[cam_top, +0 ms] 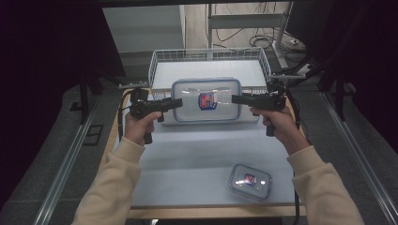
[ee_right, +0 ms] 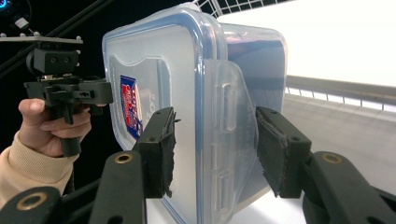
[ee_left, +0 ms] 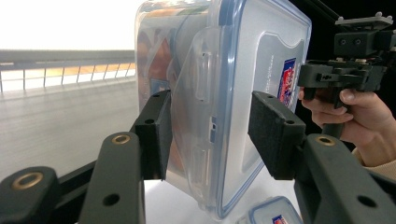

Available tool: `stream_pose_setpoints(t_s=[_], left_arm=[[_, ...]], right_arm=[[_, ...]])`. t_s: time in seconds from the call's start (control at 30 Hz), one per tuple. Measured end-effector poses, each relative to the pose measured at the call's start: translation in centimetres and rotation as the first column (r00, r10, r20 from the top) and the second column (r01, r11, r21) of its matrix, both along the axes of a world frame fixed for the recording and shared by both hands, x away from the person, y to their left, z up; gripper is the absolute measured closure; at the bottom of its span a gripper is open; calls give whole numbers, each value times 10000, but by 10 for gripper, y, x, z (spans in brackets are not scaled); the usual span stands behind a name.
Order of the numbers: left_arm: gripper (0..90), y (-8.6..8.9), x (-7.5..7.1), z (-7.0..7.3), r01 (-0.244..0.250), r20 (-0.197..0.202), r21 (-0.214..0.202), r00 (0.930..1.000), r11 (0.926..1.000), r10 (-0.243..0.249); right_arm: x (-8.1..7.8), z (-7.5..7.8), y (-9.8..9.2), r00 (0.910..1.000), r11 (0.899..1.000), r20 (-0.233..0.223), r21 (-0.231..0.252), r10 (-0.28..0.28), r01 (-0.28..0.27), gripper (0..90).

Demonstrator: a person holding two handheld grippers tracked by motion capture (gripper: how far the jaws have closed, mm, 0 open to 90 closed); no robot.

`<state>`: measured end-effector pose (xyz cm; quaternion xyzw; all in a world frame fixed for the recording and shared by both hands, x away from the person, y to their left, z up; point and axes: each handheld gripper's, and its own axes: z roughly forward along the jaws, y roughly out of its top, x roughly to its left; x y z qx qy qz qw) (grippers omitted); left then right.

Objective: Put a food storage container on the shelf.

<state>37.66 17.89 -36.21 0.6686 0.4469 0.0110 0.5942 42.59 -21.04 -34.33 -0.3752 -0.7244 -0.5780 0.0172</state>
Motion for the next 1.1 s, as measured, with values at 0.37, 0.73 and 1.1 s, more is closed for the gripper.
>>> stream_pose_setpoints(t_s=[0.37,0.73,1.1], left_arm=[[525,2,12,11,42,11,-14,10000,10000,-42],[524,8,36,26,68,58,-55,10000,10000,-68],[523,13,69,44,105,32,-260,9999,9996,-104]], right_arm=[[11,7,-1,9999,9994,-124,335,-68,72,494],[30,19,4,9998,9993,-84,329,-176,178,494],[57,45,9,9995,9994,-82,163,-315,317,493]])
